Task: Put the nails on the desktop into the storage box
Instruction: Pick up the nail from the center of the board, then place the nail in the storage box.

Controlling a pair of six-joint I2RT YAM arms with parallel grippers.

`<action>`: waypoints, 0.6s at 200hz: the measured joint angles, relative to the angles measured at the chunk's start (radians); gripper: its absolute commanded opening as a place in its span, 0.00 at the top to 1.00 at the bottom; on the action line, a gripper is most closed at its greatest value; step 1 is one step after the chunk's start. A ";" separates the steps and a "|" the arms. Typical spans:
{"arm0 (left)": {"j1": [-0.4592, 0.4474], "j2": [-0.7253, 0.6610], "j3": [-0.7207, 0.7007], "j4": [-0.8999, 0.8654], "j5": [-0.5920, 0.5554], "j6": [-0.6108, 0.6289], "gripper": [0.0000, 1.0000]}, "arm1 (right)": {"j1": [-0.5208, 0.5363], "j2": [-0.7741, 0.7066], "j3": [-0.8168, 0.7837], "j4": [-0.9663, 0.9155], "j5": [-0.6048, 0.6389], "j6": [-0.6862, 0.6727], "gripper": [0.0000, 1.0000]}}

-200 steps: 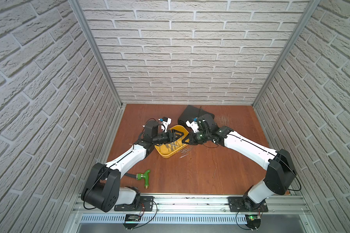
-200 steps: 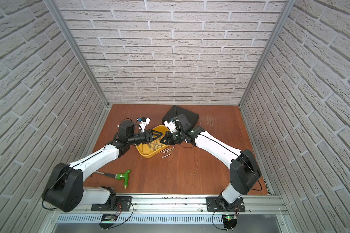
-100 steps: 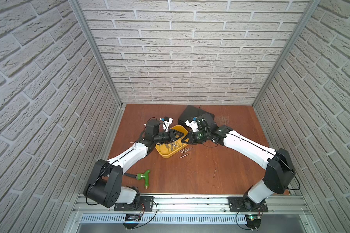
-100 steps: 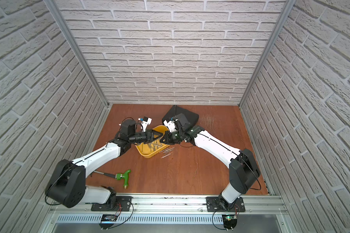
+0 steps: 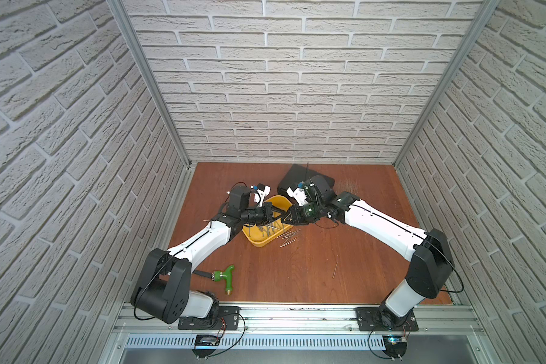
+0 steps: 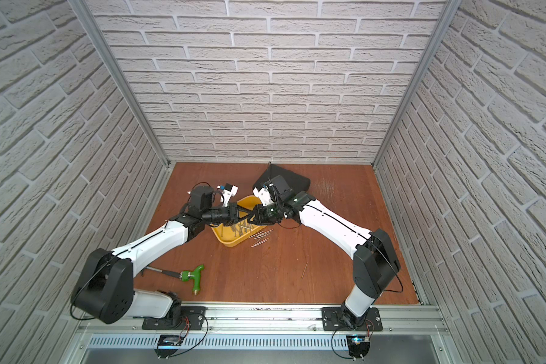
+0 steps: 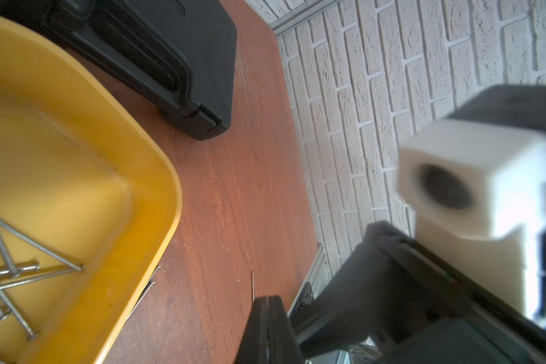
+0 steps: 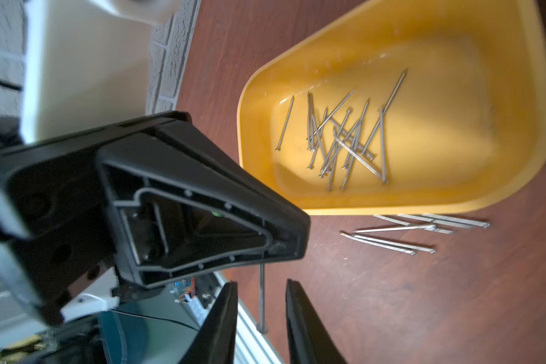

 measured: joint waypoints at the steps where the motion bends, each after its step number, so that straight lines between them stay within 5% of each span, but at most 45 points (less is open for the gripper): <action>1: 0.001 -0.001 0.000 -0.006 -0.004 0.003 1.00 | 0.000 0.000 0.002 -0.002 0.004 0.000 0.55; 53: 0.101 -0.028 -0.035 -0.134 -0.157 0.020 1.00 | -0.008 -0.103 0.005 -0.154 0.193 -0.080 0.50; 120: 0.127 0.055 -0.058 -0.138 -0.329 0.040 1.00 | -0.013 -0.233 -0.299 -0.234 0.345 -0.064 0.51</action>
